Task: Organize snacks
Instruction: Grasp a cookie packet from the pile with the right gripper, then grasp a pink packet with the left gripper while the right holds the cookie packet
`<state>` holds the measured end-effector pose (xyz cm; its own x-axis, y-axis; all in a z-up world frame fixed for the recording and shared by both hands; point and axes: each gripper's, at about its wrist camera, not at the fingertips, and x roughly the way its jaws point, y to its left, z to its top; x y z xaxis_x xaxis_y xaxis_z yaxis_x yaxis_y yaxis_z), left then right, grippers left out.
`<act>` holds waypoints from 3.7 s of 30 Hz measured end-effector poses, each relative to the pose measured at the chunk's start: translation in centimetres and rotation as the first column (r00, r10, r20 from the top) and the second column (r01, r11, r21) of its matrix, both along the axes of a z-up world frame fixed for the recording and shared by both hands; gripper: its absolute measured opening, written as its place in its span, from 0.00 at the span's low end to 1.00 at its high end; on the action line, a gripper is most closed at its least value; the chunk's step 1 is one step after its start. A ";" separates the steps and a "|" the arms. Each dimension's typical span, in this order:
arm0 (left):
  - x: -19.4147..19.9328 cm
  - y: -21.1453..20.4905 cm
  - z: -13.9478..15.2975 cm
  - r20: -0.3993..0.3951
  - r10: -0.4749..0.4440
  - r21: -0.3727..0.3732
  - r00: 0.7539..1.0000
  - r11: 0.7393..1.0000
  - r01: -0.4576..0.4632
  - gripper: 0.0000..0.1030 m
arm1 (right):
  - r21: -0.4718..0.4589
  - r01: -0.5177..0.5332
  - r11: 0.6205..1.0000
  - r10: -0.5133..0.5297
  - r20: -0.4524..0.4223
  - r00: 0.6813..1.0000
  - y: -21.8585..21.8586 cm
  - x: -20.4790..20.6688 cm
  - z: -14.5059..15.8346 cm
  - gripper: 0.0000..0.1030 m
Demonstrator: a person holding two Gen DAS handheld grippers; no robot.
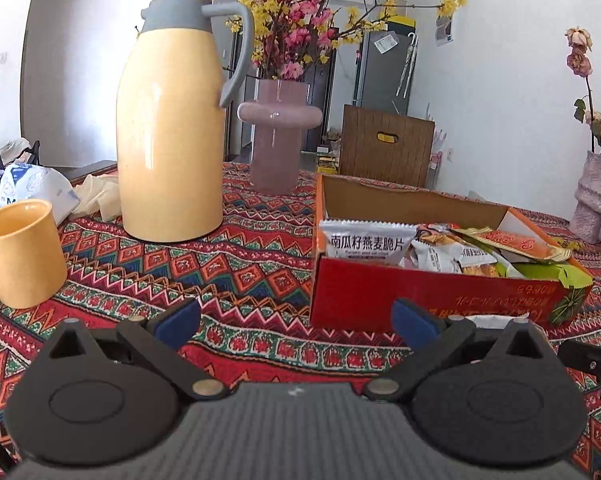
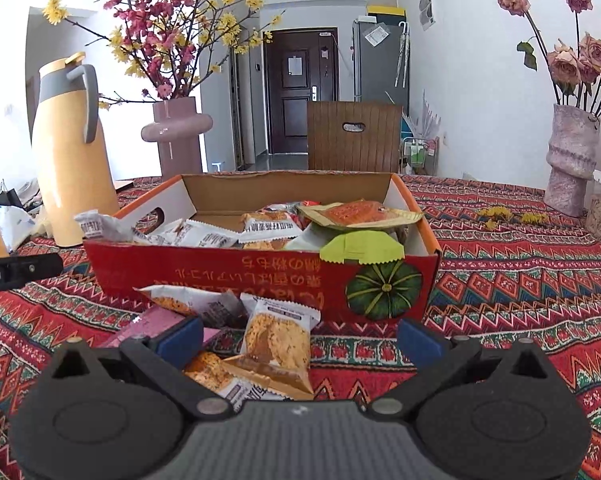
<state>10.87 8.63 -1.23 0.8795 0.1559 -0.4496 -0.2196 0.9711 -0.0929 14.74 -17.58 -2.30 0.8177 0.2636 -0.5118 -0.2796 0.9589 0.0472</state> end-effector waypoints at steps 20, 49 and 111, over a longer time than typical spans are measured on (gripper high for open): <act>0.3 0.6 -0.6 -0.029 -0.021 -0.049 0.999 0.999 0.019 1.00 | -0.033 0.011 0.999 -0.014 -0.120 0.993 1.1 4.6 -1.2 0.99; 1.1 0.7 -1.2 -0.082 0.029 -0.037 0.996 0.999 -0.032 1.00 | 0.038 0.004 0.999 -0.004 -0.010 1.000 -4.1 2.4 -0.1 0.41; 5.3 -9.8 -2.5 -0.313 -0.239 -0.003 0.919 0.968 0.251 0.67 | 0.143 -0.019 0.990 0.016 0.018 1.000 -5.9 2.0 -1.7 0.39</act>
<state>16.14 -1.20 -3.71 0.7112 -0.0253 -0.7025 0.0136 0.9997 -0.0222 16.70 -23.53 -3.96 0.8202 0.3477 -0.4543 -0.2983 0.9375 0.1790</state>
